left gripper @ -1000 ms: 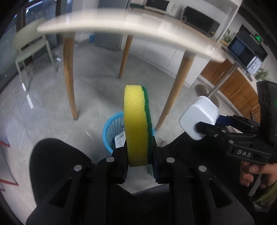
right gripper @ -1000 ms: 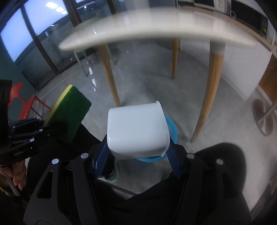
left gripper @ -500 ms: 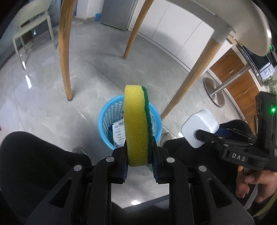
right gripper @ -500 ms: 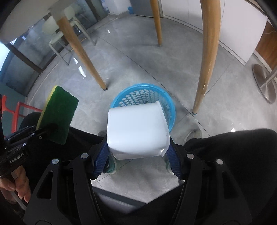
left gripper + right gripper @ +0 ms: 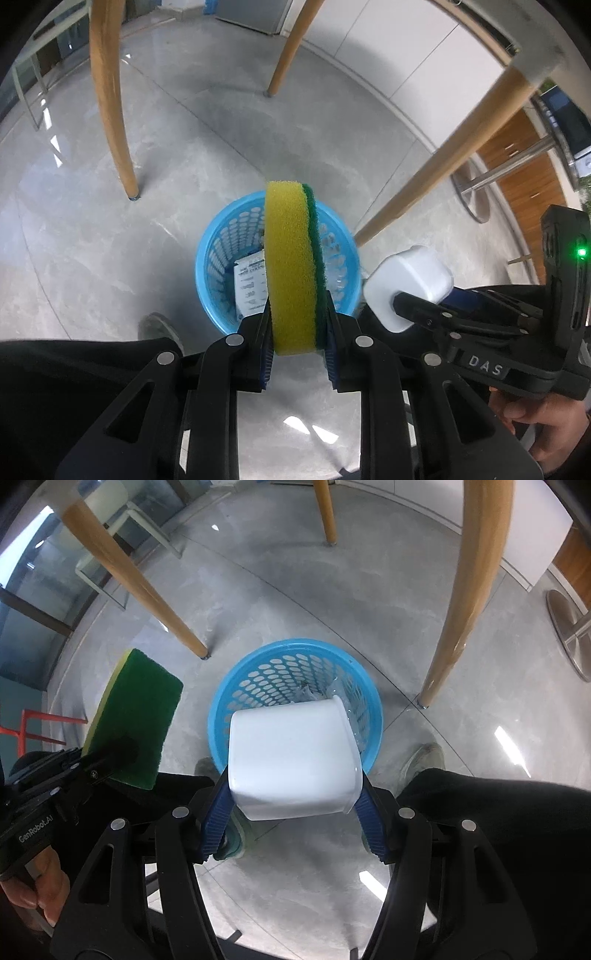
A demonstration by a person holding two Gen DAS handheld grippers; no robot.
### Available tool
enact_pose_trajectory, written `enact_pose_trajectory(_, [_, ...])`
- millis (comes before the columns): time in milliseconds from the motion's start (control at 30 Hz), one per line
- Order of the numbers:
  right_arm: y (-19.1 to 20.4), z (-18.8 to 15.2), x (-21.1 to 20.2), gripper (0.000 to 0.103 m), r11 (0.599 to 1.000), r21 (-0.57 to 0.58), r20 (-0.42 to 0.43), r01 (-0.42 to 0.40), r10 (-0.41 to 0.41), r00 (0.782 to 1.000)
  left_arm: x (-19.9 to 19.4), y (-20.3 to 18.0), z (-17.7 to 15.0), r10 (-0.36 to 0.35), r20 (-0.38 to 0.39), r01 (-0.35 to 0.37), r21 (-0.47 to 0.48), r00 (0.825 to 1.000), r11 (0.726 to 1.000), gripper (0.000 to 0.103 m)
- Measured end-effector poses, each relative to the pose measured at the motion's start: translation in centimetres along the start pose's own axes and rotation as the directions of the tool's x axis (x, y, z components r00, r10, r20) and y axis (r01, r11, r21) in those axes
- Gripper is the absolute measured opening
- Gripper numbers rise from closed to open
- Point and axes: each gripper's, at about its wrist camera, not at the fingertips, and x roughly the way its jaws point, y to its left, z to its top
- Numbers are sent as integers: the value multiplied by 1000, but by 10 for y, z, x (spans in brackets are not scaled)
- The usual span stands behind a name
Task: Collect trash
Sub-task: 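Carry the sponge and white container down over the blue wastebasket, then open both grippers to drop the sponge and container into the wastebasket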
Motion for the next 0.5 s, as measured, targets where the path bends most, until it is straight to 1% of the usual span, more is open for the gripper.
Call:
enact_pose_trajectory(67, [-4, 6, 8, 58, 1000, 7, -11, 2, -1, 1000, 10, 5, 5, -1, -23, 1, -13, 1000, 1000, 22])
enact_pose_trajectory(233, [-12, 21, 30, 58, 1000, 30, -45, -4, 5, 999, 35, 11, 22, 27, -71, -28, -11, 997, 1000, 22])
enact_pose_trajectory(300, [-16, 25, 41, 58, 999, 35, -63, 12, -9, 998, 45, 11, 27, 36, -88, -37, -13, 995, 999, 22])
enact_pose_trajectory(367, [-15, 29, 50, 58, 999, 24, -72, 28, -26, 997, 55, 13, 30, 40, -120, -43, -17, 992, 999, 22])
enact_pose_trajectory(433, [-15, 31, 58, 58, 999, 23, -85, 29, -27, 996, 64, 14, 33, 61, -144, -64, -20, 988, 998, 22])
enact_pose_trajectory(500, [-16, 35, 67, 58, 999, 23, -99, 36, -34, 994, 72, 19, 37, 61, -164, -68, -38, 985, 997, 22])
